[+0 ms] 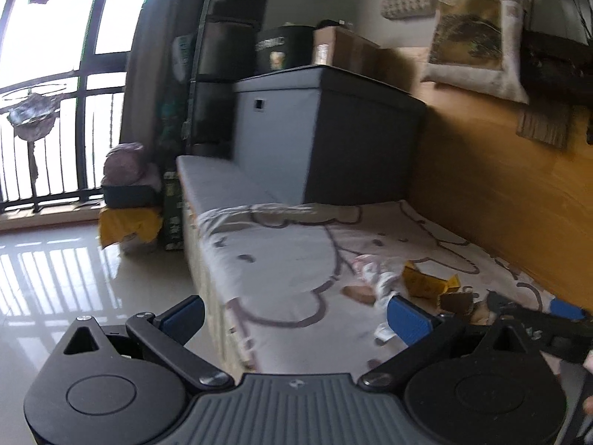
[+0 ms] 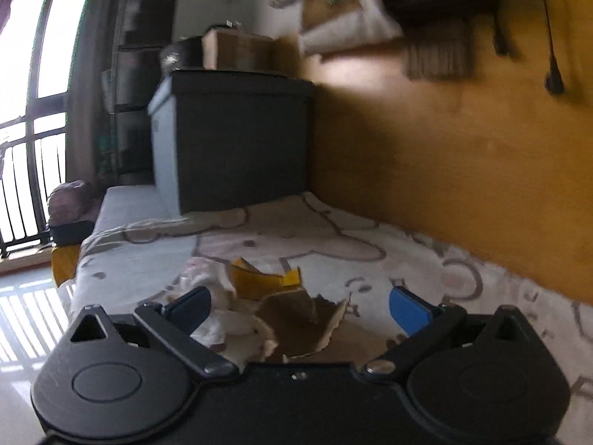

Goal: Collect trash
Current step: 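Grasp the white plastic bag with the left tool while the right tool grasps torn cardboard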

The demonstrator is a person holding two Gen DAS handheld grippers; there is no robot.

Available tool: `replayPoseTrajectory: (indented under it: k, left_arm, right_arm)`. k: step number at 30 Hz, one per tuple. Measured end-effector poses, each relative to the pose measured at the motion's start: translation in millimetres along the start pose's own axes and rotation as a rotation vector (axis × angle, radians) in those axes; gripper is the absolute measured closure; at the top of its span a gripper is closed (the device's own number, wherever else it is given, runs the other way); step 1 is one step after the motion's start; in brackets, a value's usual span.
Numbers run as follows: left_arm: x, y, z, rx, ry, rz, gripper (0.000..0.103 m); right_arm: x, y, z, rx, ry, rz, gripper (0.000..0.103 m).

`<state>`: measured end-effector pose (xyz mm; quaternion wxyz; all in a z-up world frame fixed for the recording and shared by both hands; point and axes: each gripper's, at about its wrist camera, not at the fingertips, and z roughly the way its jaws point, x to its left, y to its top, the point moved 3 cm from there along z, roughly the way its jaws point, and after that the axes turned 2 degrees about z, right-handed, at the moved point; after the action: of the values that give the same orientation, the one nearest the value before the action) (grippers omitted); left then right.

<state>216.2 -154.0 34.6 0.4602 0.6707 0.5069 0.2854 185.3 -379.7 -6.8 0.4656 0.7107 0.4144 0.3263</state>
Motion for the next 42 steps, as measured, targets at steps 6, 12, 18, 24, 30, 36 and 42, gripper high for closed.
replayPoseTrajectory:
  k: [6,12,18,24,30,36,42]
  left_arm:
    - [-27.4,3.5,42.1,0.023,-0.068,0.007,0.0]
    - [-41.5,3.3,83.7,0.071,-0.109,-0.009,0.0]
    - [-49.5,5.4,116.4,0.085,-0.163,0.002,0.0]
    - [-66.4,7.9,146.3,0.108,-0.182,0.023,0.0]
    - [-88.2,5.4,174.1,0.132,-0.199,0.038,0.0]
    - [-104.7,-0.7,200.1,0.166,-0.175,0.076,0.014]
    - [-111.3,-7.3,221.4,0.195,-0.138,0.117,0.039]
  right_arm:
    - [-16.5,-2.9,51.8,0.086,0.011,0.156,0.0]
    - [-11.8,-7.2,99.5,0.171,-0.011,0.244,0.0]
    - [-2.7,-17.0,132.0,0.245,-0.072,0.289,0.0]
    - [-11.0,-34.7,123.9,0.238,0.011,0.308,0.025]
    - [-16.6,-34.1,100.6,0.191,0.078,0.272,0.036]
    - [-23.6,-38.4,91.3,0.205,0.144,0.288,0.042]
    - [-29.6,-40.4,91.3,0.222,0.174,0.319,0.047]
